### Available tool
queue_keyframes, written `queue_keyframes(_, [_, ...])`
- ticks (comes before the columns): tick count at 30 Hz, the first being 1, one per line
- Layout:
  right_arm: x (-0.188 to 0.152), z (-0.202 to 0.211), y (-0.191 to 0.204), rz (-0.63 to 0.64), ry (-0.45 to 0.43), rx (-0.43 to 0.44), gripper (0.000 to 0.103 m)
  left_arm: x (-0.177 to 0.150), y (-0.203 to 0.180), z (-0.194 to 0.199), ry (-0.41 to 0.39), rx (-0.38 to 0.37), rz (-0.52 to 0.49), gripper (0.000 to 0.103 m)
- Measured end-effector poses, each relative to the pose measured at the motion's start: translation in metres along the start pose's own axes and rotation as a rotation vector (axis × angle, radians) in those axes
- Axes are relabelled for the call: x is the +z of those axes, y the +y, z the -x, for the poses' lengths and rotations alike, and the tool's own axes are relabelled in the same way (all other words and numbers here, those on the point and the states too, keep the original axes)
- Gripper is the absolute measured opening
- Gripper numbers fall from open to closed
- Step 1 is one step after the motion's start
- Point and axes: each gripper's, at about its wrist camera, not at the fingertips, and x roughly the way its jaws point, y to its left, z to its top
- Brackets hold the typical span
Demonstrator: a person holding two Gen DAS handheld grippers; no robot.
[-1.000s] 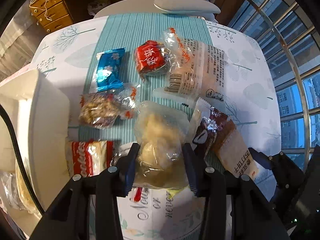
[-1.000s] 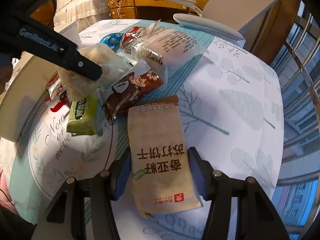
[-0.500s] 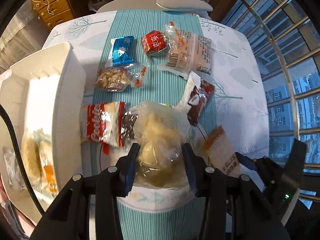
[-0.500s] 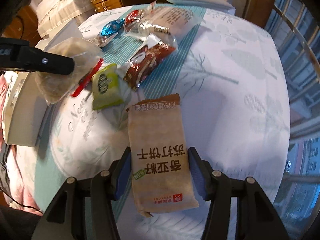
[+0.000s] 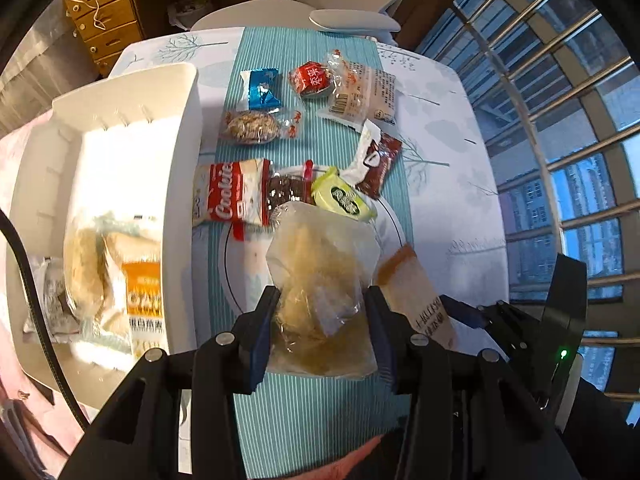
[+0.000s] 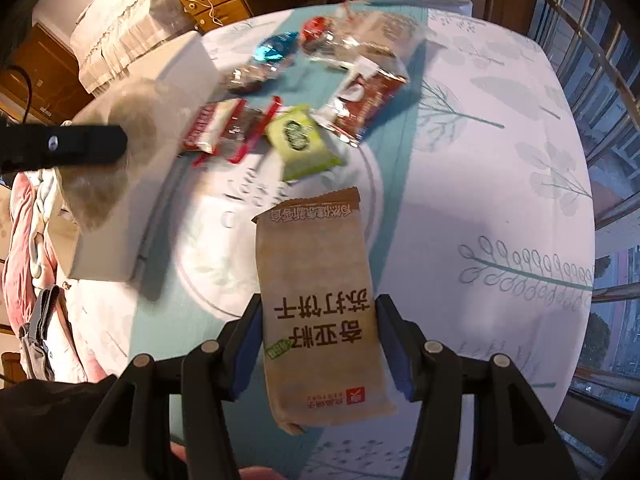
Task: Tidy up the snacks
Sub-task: 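Carry the pastry bag with left tool into the tray while right tool drops the cracker bag there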
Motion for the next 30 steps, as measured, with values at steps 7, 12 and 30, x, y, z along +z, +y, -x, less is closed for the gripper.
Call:
queue_keyframes(7, [0.005, 0.014, 0.033, -0.034, -0.068, 0.004, 0.055, -0.025, 0.025, 0.018, -0.026, -0.064, -0.029, 0.042])
queue_keyframes(12, [0.003, 0.028, 0.063, -0.067, -0.122, 0.009, 0.055, -0.038, 0.049, 0.037, -0.057, -0.090, -0.060, 0.042])
queue_keyframes(30, [0.018, 0.039, 0.185, -0.074, -0.271, 0.073, 0.055, -0.059, 0.167, 0.103, -0.195, -0.143, -0.088, 0.042])
